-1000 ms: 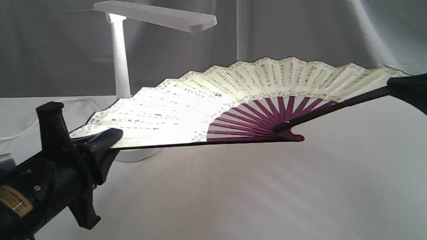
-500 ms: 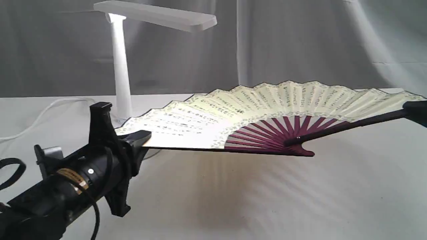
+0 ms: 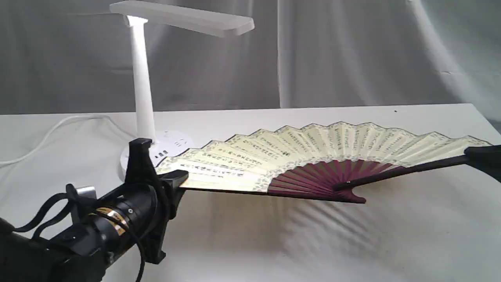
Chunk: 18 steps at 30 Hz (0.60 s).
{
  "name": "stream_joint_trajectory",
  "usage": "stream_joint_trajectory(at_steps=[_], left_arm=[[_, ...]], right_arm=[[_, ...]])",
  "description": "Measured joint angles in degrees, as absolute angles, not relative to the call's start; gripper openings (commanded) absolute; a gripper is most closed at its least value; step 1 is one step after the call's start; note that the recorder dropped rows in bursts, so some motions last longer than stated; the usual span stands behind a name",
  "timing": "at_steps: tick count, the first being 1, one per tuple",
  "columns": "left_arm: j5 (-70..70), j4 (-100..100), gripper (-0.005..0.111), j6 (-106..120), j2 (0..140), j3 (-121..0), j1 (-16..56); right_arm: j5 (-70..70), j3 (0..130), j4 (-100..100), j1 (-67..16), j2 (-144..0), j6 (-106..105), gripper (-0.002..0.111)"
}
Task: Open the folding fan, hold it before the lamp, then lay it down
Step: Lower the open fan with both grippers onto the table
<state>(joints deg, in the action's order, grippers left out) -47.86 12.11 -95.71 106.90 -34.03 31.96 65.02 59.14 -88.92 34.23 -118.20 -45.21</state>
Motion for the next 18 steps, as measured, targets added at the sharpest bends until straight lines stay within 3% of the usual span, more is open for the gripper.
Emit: stream_joint_trajectory(at_steps=[18], left_arm=[[-48.9, 10.8, 0.004, -97.6, 111.8, -35.2, 31.9]], right_arm=[[63.3, 59.1, -89.2, 34.2, -121.6, -47.9, 0.0]])
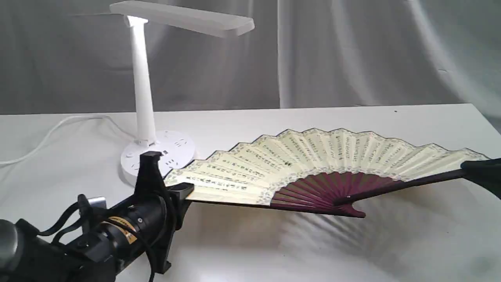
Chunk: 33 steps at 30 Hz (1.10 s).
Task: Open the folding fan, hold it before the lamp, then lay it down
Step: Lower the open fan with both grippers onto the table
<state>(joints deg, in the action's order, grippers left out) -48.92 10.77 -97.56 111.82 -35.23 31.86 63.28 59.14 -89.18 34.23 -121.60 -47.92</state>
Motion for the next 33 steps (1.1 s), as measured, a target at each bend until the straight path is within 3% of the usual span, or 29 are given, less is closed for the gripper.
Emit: stream_joint_trajectory(at_steps=[10, 15, 19, 26, 33], left_arm=[[-49.5, 12.0, 0.025, -98.5, 111.8, -35.4, 31.7], [-49.5, 12.1, 0.044, -98.5, 111.8, -35.4, 31.5], [-50.0, 12.4, 0.053, -98.5, 111.8, -35.4, 31.5], [-48.5, 12.5, 0.055, -96.4, 111.8, -35.4, 31.4], [-40.8, 12.7, 0.055, -93.4, 111.8, -35.4, 31.4]], right_arm=[[63.4, 59.1, -89.1, 34.3, -121.6, -48.7, 0.001], [63.0, 59.1, -89.0, 34.3, -121.7, -49.1, 0.018], [62.0, 59.1, -87.8, 34.3, -121.7, -49.9, 0.029], [59.8, 59.1, -86.2, 34.3, -121.8, -50.2, 0.04], [59.4, 59.1, -82.8, 34.3, -121.8, -50.3, 0.043]])
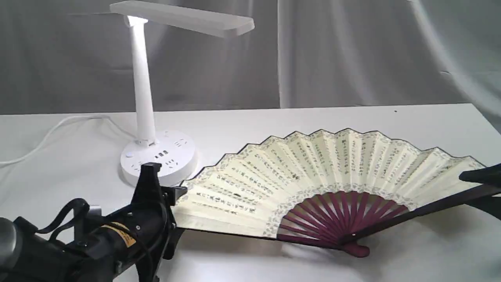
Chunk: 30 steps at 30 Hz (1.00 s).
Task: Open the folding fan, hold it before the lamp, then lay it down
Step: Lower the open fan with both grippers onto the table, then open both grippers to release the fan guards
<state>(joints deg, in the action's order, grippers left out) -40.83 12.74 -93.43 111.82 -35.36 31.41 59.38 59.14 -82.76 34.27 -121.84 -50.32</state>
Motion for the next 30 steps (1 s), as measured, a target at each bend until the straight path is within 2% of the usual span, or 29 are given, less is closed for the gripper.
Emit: stream_joint_trajectory(at_steps=[12, 23, 30], left_arm=[[-39.1, 9.9, 0.055, -79.8, 111.8, -35.4, 29.3], [-42.1, -7.0, 0.055, -78.5, 106.9, -35.4, 22.4], [-35.6, -17.3, 0.055, -78.4, 102.0, -35.4, 18.5]], right_arm=[[58.7, 59.1, -83.0, 34.3, -121.8, -50.3, 0.043], [54.7, 59.1, -90.2, 34.3, -121.8, -50.3, 0.071], [54.7, 59.1, -89.1, 34.3, -121.8, -49.1, 0.072]])
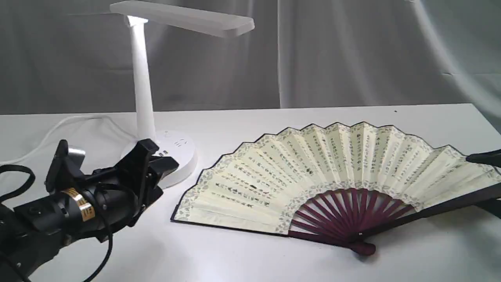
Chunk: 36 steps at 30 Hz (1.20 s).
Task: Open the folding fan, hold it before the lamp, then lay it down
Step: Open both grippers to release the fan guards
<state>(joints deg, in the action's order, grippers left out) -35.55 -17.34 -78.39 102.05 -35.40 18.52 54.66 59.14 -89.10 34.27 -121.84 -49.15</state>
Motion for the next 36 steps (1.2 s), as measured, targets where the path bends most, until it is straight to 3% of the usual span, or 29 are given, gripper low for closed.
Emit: stream_joint_trajectory(at_steps=[9, 24, 36], left_arm=[[-19.6, -18.8, 0.055, -78.4, 96.4, -35.5, 18.1], [-8.3, -20.0, 0.055, -78.3, 95.2, -35.5, 18.1], [7.0, -20.0, 0.055, -74.1, 95.1, -35.5, 18.1]], right_arm=[[53.9, 59.1, -83.7, 30.9, -121.3, -41.3, 0.072], [46.3, 59.1, -71.7, 29.3, -114.4, -33.2, 0.072], [52.0, 59.1, -64.2, 28.9, -111.6, -29.4, 0.063]])
